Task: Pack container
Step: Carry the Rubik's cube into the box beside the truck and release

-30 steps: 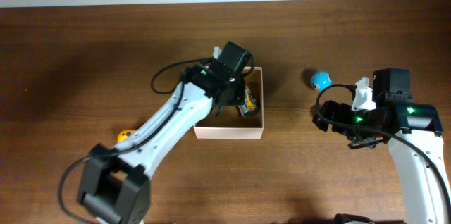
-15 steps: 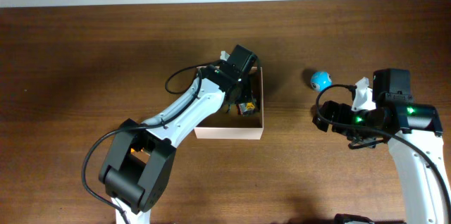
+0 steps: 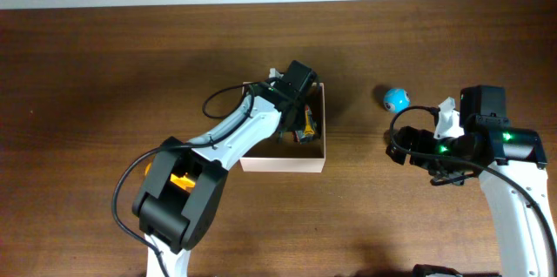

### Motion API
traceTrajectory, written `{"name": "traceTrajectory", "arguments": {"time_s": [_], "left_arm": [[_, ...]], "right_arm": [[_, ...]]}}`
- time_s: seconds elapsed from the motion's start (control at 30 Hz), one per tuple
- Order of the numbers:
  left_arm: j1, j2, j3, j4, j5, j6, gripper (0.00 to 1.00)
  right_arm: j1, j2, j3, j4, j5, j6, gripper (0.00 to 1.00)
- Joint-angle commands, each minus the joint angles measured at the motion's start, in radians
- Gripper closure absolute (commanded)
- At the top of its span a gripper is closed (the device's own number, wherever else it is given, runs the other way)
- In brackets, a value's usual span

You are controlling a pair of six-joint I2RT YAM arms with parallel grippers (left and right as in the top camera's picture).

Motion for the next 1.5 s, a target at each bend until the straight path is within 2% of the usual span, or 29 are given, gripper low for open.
{"name": "traceTrajectory", "arguments": {"time_s": [0.0, 0.17, 0.3, 0.4, 0.67, 0.8, 1.07, 1.3, 1.37, 1.4, 1.47], "left_arm": [[0.016, 0.007, 0.006, -0.017, -0.064, 0.001, 0.87], [0.015, 0.007, 0.011, -0.053, -0.111, 0.009, 0.87], [0.01, 0.007, 0.021, -0.095, -0.142, 0.024, 0.82], [0.003, 0.007, 0.021, -0.089, -0.087, 0.024, 0.77], [-0.022, 0.007, 0.021, 0.028, 0.058, 0.028, 0.72], [-0.028, 0.007, 0.021, 0.101, 0.119, 0.107, 0.69], [-0.021, -0.023, 0.059, 0.007, 0.119, 0.114, 0.62], [-0.021, -0.179, 0.151, -0.12, 0.118, 0.235, 0.48], [-0.021, -0.238, 0.184, -0.176, 0.119, 0.278, 0.39], [-0.021, -0.267, 0.195, -0.201, 0.119, 0.304, 0.29], [-0.021, -0.338, 0.203, -0.248, 0.119, 0.369, 0.01]], "right_arm": [[-0.007, 0.002, 0.013, -0.005, 0.01, -0.01, 0.01], [-0.007, 0.002, 0.013, -0.005, 0.031, -0.01, 0.01], [-0.007, 0.002, 0.013, -0.005, 0.058, -0.01, 0.01], [-0.007, 0.002, 0.013, -0.005, 0.058, -0.01, 0.01], [-0.007, 0.002, 0.013, -0.005, 0.058, -0.01, 0.01], [-0.007, 0.002, 0.013, -0.005, 0.058, -0.01, 0.01], [-0.007, 0.002, 0.013, -0.006, 0.058, -0.01, 0.01], [-0.007, 0.002, 0.013, -0.006, 0.058, -0.01, 0.01], [-0.007, 0.002, 0.013, -0.007, 0.058, -0.01, 0.01], [-0.007, 0.002, 0.013, -0.008, 0.058, -0.01, 0.01], [-0.007, 0.002, 0.013, -0.012, 0.058, -0.01, 0.01]]}}
